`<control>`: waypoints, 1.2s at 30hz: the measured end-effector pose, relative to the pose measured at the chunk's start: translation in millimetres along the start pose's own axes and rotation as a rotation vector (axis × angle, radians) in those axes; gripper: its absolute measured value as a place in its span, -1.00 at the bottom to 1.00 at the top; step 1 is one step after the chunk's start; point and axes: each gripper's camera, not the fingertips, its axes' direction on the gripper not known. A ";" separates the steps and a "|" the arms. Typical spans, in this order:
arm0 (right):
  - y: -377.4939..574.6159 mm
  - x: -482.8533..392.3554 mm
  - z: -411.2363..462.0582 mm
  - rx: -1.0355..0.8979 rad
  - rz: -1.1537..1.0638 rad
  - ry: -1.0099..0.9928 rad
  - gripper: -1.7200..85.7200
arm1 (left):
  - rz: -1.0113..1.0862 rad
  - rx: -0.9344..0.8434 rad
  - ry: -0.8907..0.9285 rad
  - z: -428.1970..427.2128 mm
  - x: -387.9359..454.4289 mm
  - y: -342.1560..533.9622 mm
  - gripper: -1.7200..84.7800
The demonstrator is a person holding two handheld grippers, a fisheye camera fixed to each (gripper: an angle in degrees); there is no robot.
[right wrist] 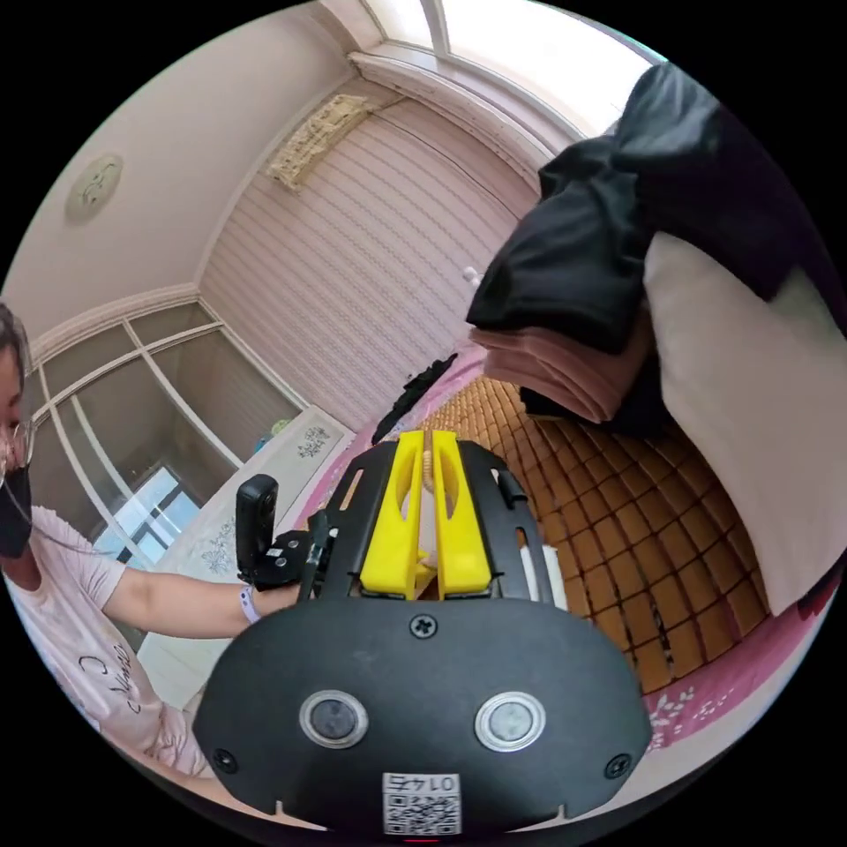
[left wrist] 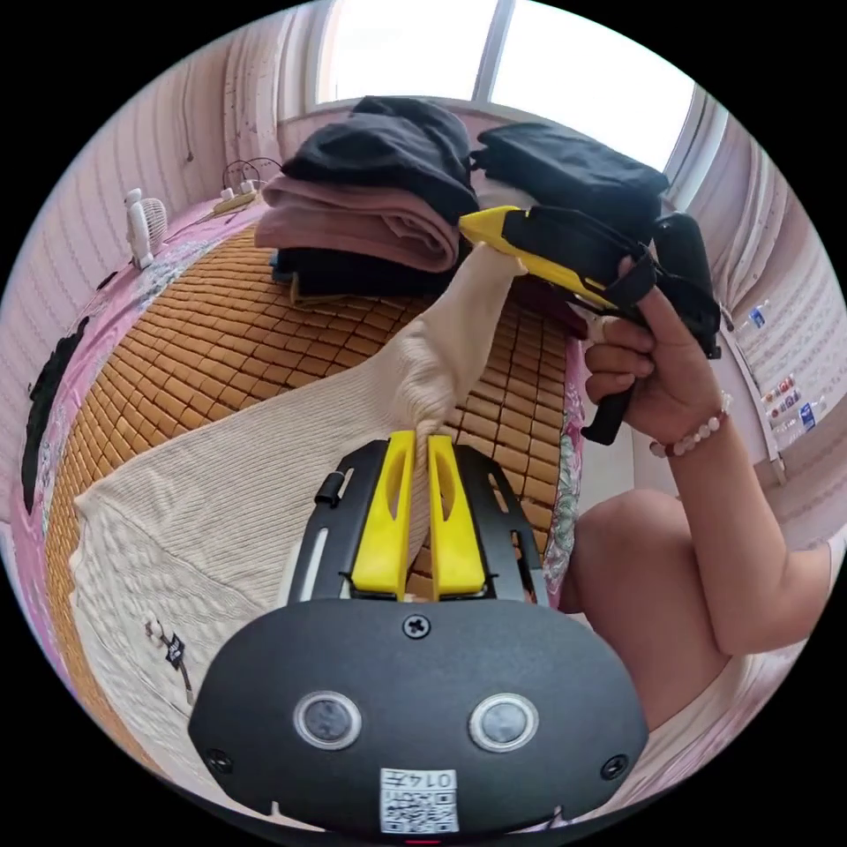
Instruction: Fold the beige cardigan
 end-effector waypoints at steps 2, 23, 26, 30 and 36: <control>-4.5 -51.3 10.5 0.029 -0.121 -0.045 -0.94 | -0.053 0.121 0.006 -47.2 -16.5 24.8 -0.92; 320.4 -432.0 446.2 -0.794 -0.691 -0.080 -0.70 | -0.954 0.267 -0.313 -364.0 -225.9 592.9 -0.81; 349.1 -435.3 470.0 -0.854 -0.770 0.023 -0.71 | -0.922 0.290 -0.203 -352.4 -248.2 587.3 -0.80; 384.4 -450.0 513.6 -0.906 -0.862 0.153 -0.71 | -0.850 0.253 -0.211 -336.2 -271.5 558.7 -0.75; 405.6 -450.8 565.1 -0.966 -0.824 0.207 -0.84 | -0.829 0.023 -0.214 -314.2 -304.3 549.3 -0.91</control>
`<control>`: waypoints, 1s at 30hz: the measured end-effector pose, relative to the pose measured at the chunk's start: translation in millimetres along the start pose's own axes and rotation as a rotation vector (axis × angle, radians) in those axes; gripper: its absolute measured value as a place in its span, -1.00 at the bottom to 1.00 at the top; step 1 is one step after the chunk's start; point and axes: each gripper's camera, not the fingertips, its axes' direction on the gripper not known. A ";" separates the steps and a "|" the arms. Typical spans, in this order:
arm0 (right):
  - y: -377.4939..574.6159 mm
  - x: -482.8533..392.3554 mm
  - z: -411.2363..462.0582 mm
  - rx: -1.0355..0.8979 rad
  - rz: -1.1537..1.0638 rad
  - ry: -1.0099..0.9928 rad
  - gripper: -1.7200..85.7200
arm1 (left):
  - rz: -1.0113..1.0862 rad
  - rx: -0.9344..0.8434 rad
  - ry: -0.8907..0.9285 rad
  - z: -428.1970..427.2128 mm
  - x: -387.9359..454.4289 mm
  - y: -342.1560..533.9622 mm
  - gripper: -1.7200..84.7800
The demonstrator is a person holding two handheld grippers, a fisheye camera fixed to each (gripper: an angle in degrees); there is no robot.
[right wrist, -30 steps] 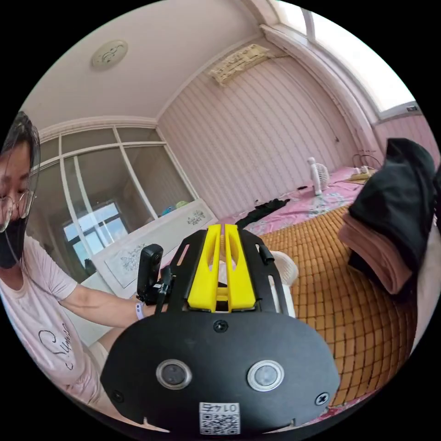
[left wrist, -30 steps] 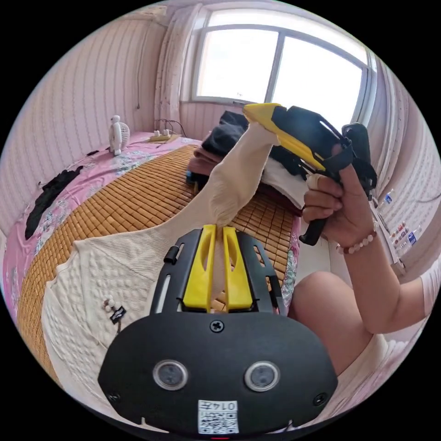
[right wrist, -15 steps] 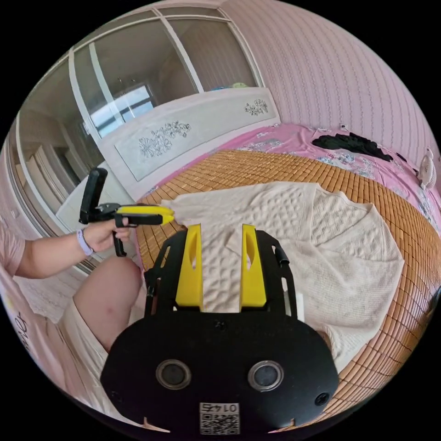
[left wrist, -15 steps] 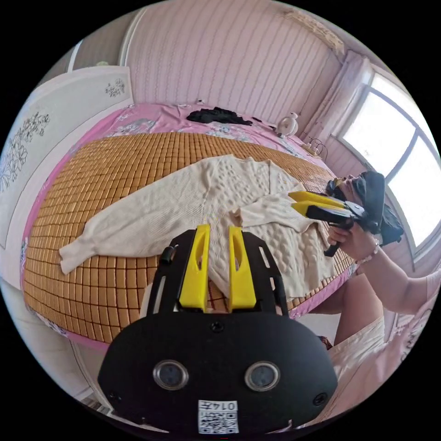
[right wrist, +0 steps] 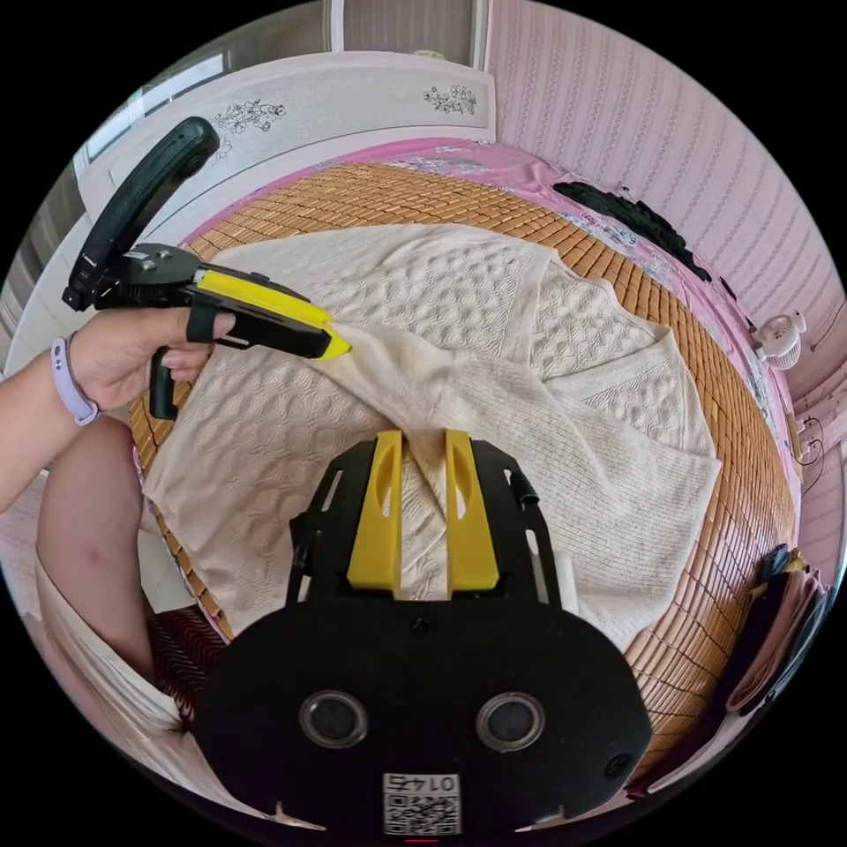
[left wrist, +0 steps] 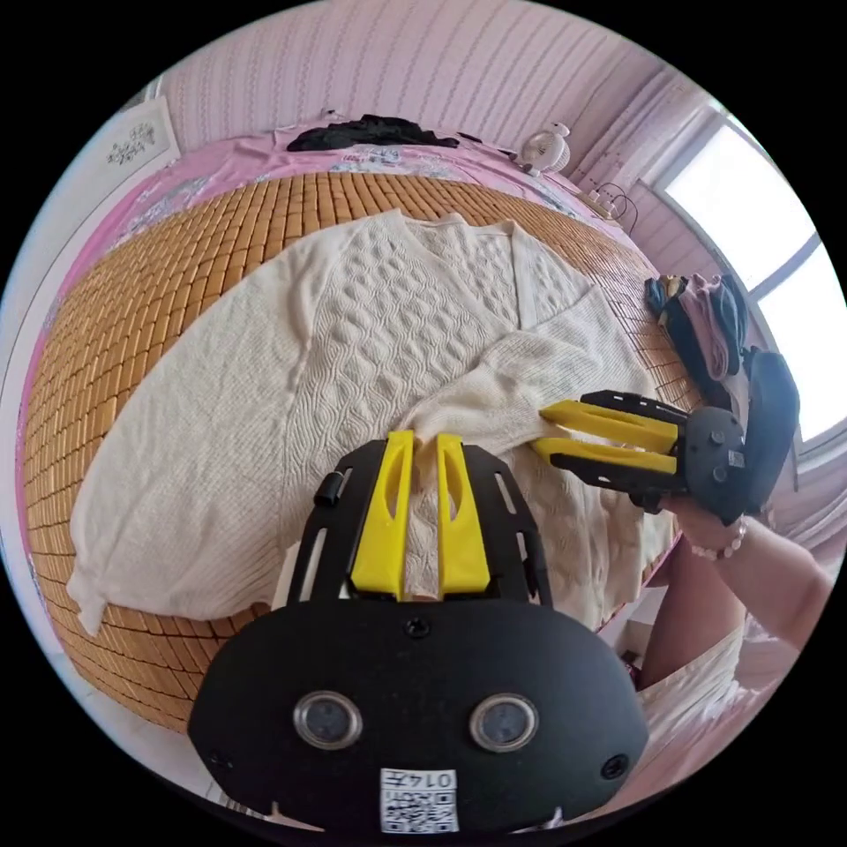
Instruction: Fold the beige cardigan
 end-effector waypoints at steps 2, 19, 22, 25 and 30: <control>-9.2 -3.0 -4.0 0.001 -0.009 -0.018 -0.90 | 0.050 0.057 -0.005 -26.1 -4.7 5.3 -0.94; -43.4 -89.3 28.3 0.064 -0.074 -0.025 -0.82 | -0.387 0.331 -0.135 -170.2 -201.7 174.4 -0.80; -52.9 -97.4 27.7 0.063 -0.131 -0.017 -0.82 | -0.544 0.463 -0.178 -199.4 -240.1 232.7 -0.80; -80.5 -115.7 29.3 0.062 -0.204 -0.027 -0.82 | -0.610 0.554 -0.258 -218.4 -267.5 272.3 -0.80; -150.7 -170.8 40.9 0.085 -0.383 -0.098 -0.79 | -0.664 0.613 -0.315 -242.3 -304.0 315.6 -0.79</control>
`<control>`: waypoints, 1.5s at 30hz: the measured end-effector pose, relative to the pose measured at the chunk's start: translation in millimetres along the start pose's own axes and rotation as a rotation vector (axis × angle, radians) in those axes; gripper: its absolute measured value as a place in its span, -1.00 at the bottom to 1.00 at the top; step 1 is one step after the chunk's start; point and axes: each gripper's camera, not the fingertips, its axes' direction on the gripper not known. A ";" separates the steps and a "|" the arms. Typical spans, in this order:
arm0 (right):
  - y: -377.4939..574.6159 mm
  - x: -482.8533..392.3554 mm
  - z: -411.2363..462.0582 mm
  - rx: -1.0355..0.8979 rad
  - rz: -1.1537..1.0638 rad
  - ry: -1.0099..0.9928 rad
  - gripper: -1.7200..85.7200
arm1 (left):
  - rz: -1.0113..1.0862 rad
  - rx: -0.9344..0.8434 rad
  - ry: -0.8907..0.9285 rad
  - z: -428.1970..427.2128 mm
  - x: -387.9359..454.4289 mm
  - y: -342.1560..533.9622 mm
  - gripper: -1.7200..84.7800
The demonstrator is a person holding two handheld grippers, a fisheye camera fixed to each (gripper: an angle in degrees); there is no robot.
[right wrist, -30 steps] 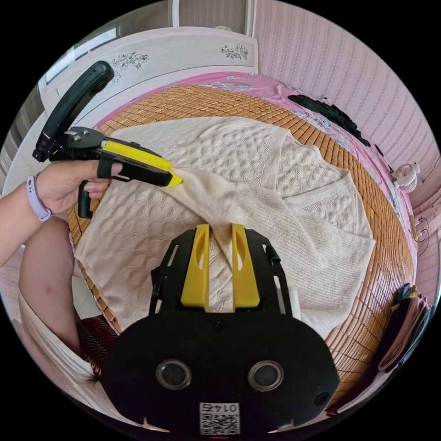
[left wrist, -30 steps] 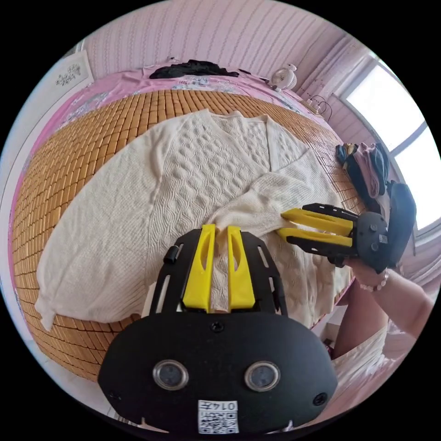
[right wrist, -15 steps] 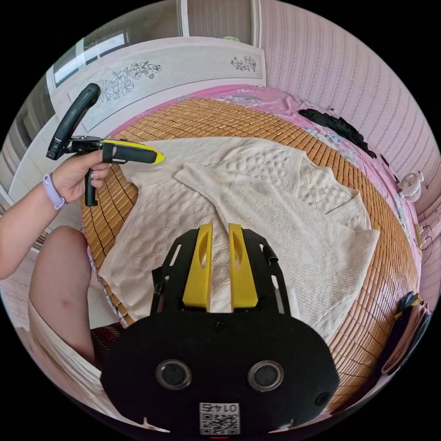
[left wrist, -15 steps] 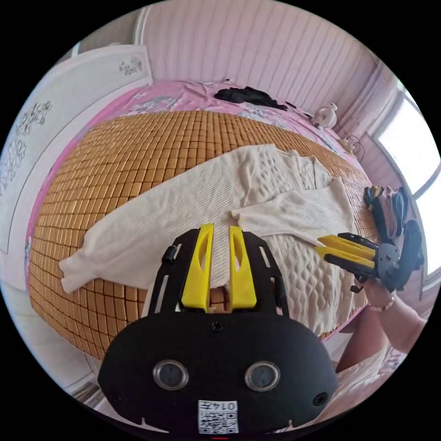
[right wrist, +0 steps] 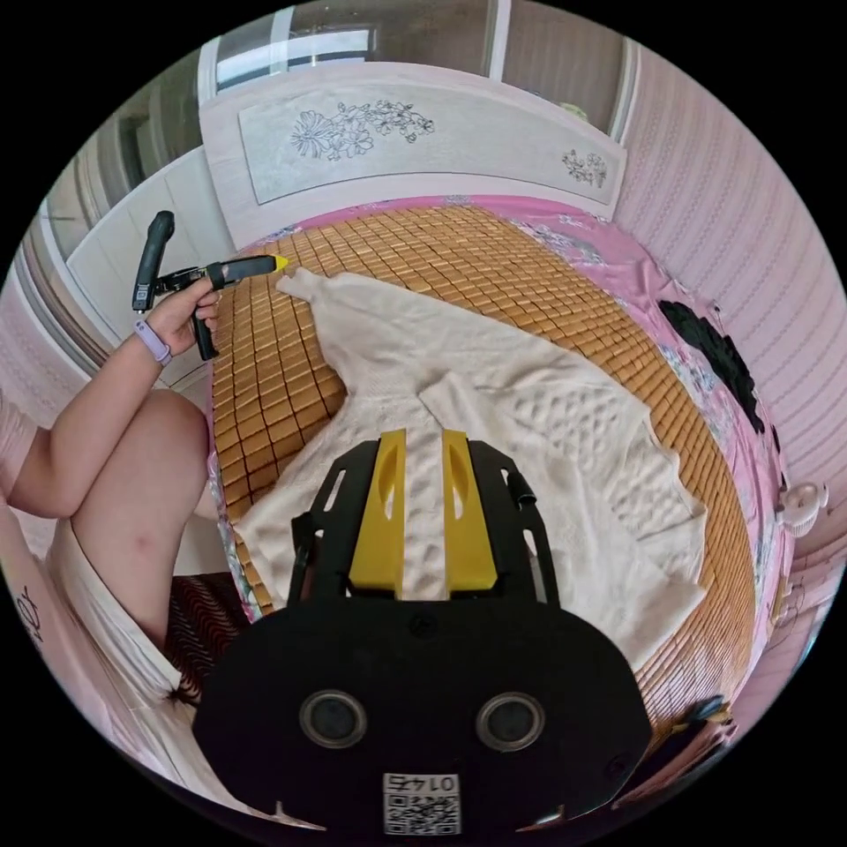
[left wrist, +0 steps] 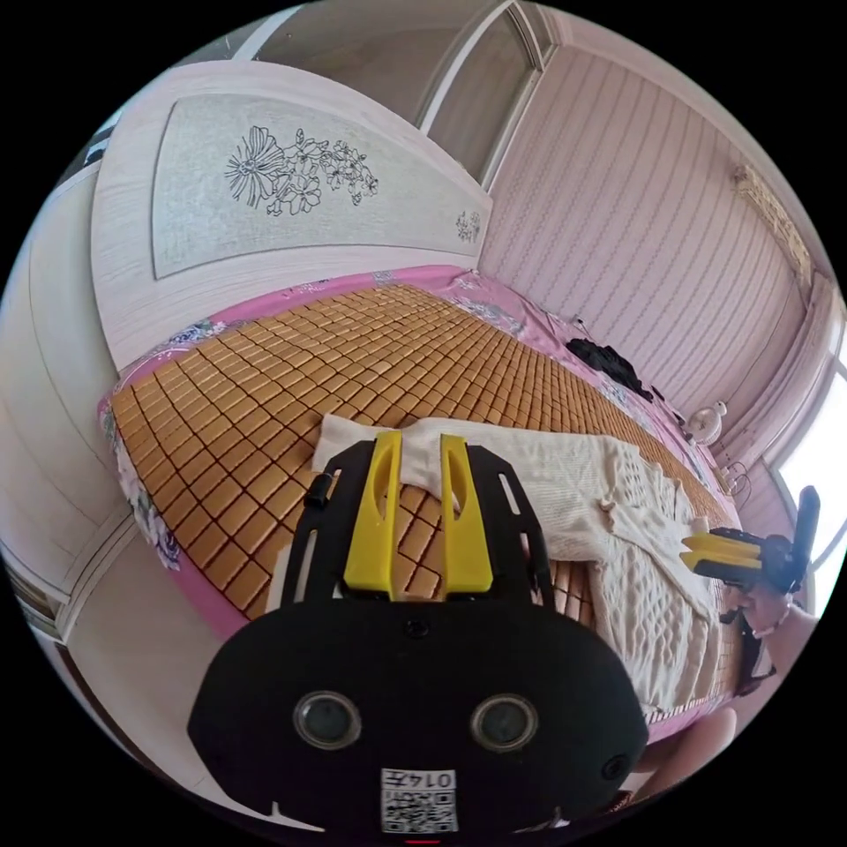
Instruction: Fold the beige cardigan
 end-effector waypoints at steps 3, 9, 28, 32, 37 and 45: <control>-63.8 -25.5 29.2 -0.013 -0.126 -0.058 -0.77 | -0.058 0.036 -0.064 -9.9 -39.8 -7.3 -0.77; -182.0 -93.9 97.5 -0.017 -0.314 -0.167 -0.76 | -0.188 -0.006 -0.098 -5.0 -100.7 -2.7 -0.73; -206.7 -107.2 167.0 -0.107 -0.385 -0.173 -0.96 | -0.183 -0.187 0.066 34.5 -117.3 -25.2 -0.98; -171.3 -34.1 101.3 0.069 -0.195 -0.224 -0.96 | -0.068 -0.004 0.201 4.4 -70.8 -38.3 -0.94; -20.7 120.9 -48.1 0.363 0.175 -0.143 -0.95 | 0.089 0.114 0.476 -17.0 9.4 -46.9 -0.87; 314.0 245.5 -128.8 0.142 0.795 0.276 -0.85 | 0.378 -0.097 0.526 30.9 136.5 -7.2 -0.85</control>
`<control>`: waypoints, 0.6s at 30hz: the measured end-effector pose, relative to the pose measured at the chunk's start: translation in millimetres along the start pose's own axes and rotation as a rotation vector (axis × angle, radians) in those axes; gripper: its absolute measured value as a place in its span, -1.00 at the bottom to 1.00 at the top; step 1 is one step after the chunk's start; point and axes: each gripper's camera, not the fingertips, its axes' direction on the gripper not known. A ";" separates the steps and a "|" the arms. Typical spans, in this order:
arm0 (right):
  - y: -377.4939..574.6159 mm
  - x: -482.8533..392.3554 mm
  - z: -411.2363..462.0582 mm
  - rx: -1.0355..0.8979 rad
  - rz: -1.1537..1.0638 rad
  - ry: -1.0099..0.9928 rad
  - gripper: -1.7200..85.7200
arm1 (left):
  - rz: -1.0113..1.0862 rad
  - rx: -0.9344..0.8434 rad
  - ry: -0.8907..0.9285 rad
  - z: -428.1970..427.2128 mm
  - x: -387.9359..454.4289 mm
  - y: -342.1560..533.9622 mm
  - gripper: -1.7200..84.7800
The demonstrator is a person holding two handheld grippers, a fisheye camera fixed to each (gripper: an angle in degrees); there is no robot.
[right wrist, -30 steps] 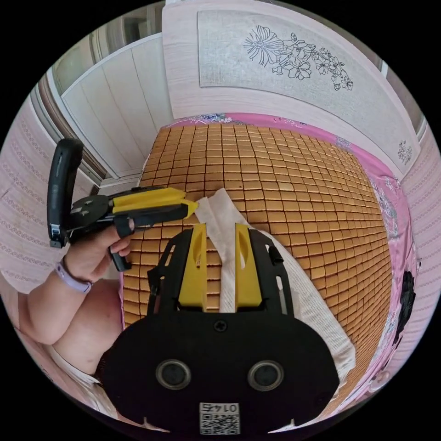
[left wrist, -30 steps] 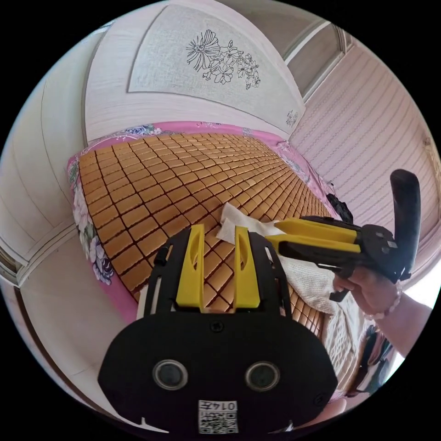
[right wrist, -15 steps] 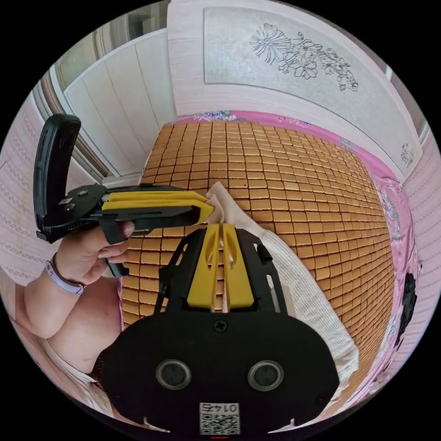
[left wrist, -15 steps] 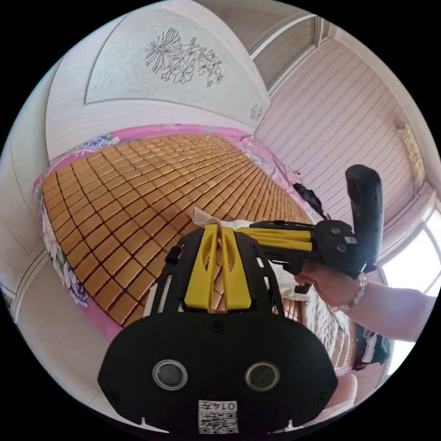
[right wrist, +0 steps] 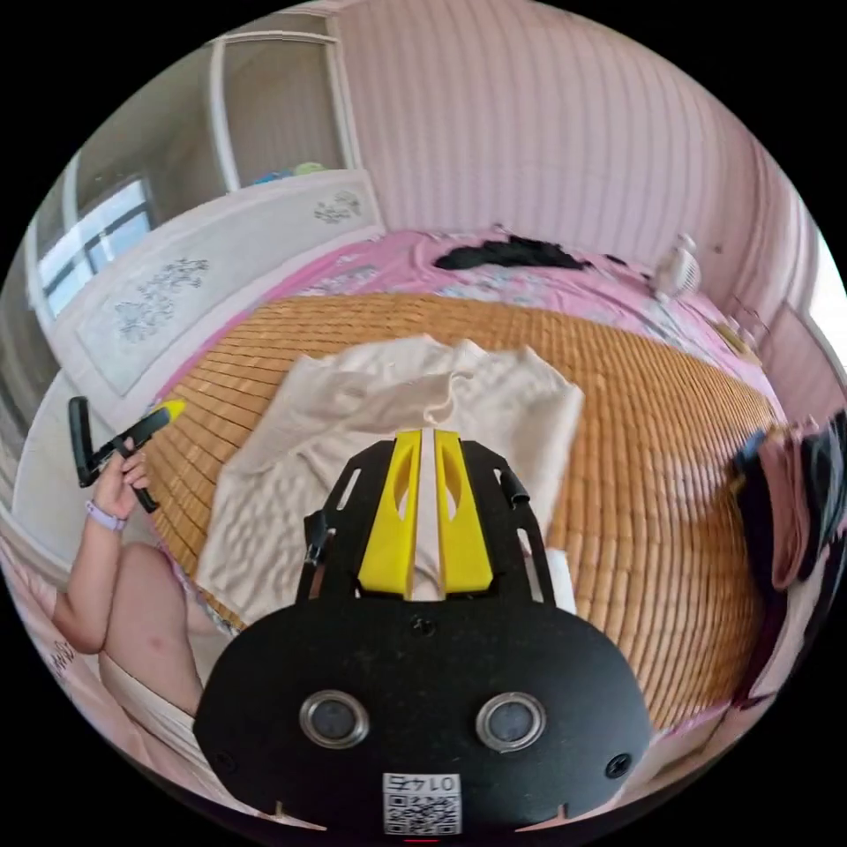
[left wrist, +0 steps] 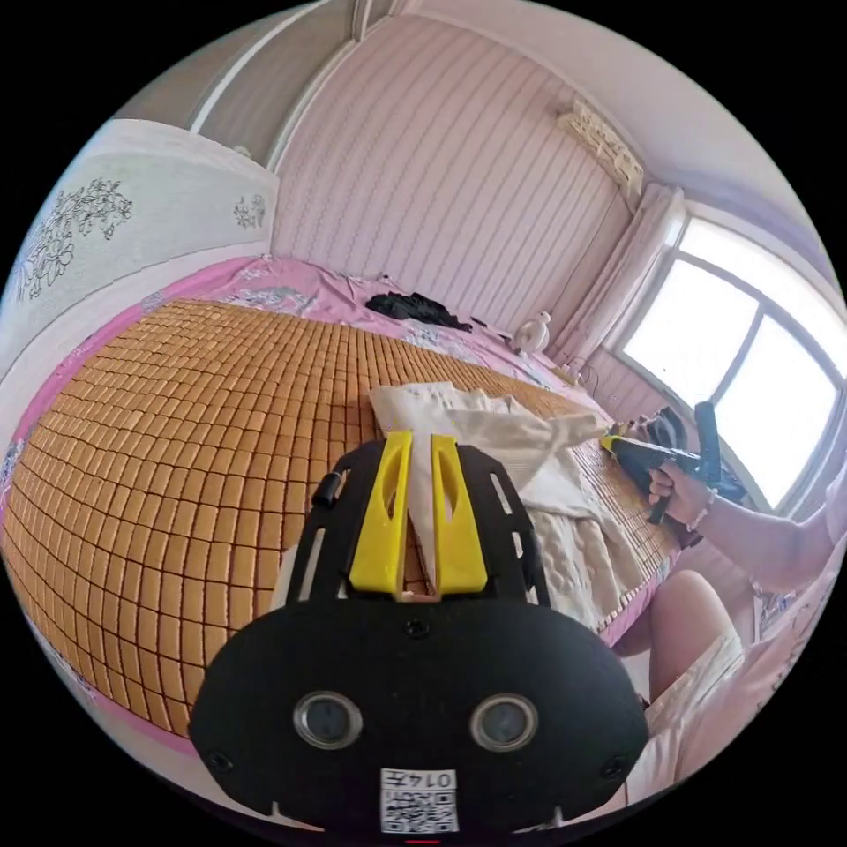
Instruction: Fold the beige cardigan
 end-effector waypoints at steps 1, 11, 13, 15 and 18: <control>21.4 35.7 3.6 -0.059 0.081 0.011 -0.80 | 0.017 -0.054 0.001 18.2 9.1 2.0 -0.85; 34.0 119.3 12.5 -0.033 0.075 -0.062 -0.77 | 0.010 -0.261 -0.011 124.6 25.0 -14.2 -0.81; 11.8 121.4 36.8 -0.050 0.059 -0.092 -0.75 | 0.021 -0.304 0.003 143.0 29.0 -22.0 -0.81; 0.3 121.7 61.0 -0.104 0.031 -0.086 -0.76 | 0.053 -0.338 0.008 160.4 38.7 -27.4 -0.81; -11.0 124.2 82.0 -0.225 -0.006 -0.122 -0.89 | 0.101 -0.413 0.018 191.9 55.0 -29.1 -0.79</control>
